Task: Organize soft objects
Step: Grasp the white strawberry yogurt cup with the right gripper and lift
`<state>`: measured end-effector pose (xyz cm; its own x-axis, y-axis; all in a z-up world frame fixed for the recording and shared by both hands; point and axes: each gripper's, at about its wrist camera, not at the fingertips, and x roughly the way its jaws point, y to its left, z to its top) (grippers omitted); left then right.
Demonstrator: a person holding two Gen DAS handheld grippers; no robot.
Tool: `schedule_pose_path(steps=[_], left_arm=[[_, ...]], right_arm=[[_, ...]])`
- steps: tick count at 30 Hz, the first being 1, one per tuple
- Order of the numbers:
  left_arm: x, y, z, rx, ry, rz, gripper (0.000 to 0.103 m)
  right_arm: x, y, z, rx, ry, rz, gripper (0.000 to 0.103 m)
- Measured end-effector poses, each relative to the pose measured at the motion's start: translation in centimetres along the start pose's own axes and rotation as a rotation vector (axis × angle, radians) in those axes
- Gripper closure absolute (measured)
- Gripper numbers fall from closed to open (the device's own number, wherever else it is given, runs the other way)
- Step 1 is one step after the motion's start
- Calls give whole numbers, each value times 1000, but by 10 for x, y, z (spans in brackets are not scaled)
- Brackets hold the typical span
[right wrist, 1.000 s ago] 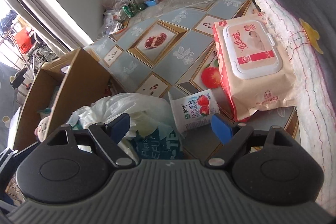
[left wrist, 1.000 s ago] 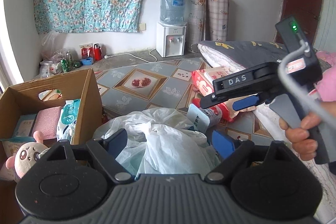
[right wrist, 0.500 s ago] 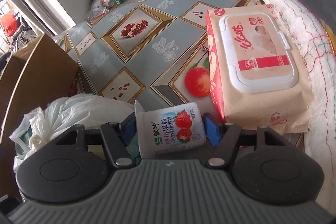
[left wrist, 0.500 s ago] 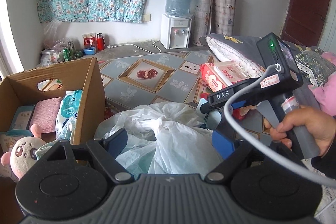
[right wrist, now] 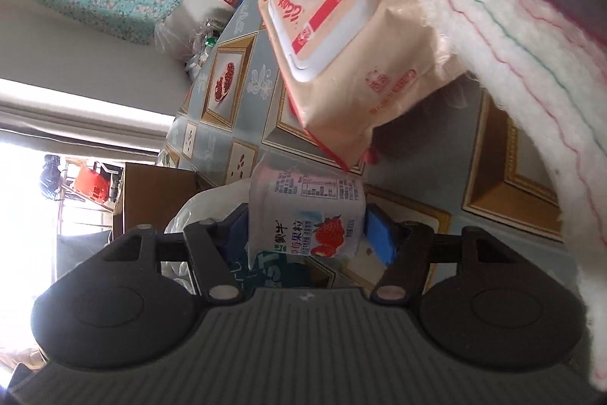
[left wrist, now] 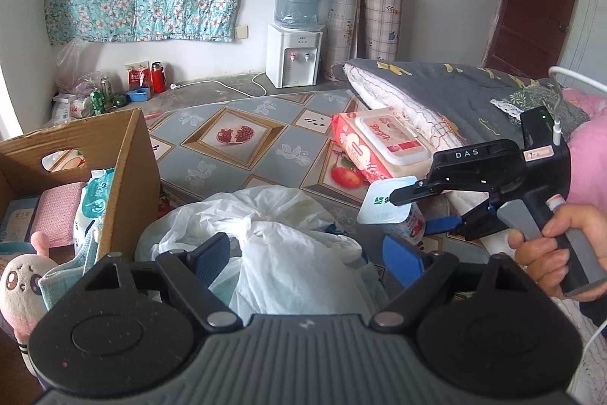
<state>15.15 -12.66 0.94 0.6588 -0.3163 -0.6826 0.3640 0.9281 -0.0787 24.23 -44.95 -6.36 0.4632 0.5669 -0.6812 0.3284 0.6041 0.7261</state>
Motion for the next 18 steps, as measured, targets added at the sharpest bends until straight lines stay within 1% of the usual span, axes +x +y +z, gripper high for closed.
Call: schedule_pose_path(steps=[2,6,8,12,18], left_arm=[[2,-6,1,9,7,-13,14],[4,-23,2,40,0,-30,14],[7,-32,2,60,-5,-35,14],[15,-50,4,106,-6,-44,14],[33,-73,5,171,-8,-67,14]], right_arm=[[-7,-5,-1,16,-15,-13,38],[-18,-13,-4,36,-35,-39,38],[-22,-15,-5,20,-46,-59,38],[-24,-13,-4,-14,-50,-58,39],[-42,3,0,-125,-89,-67,39]])
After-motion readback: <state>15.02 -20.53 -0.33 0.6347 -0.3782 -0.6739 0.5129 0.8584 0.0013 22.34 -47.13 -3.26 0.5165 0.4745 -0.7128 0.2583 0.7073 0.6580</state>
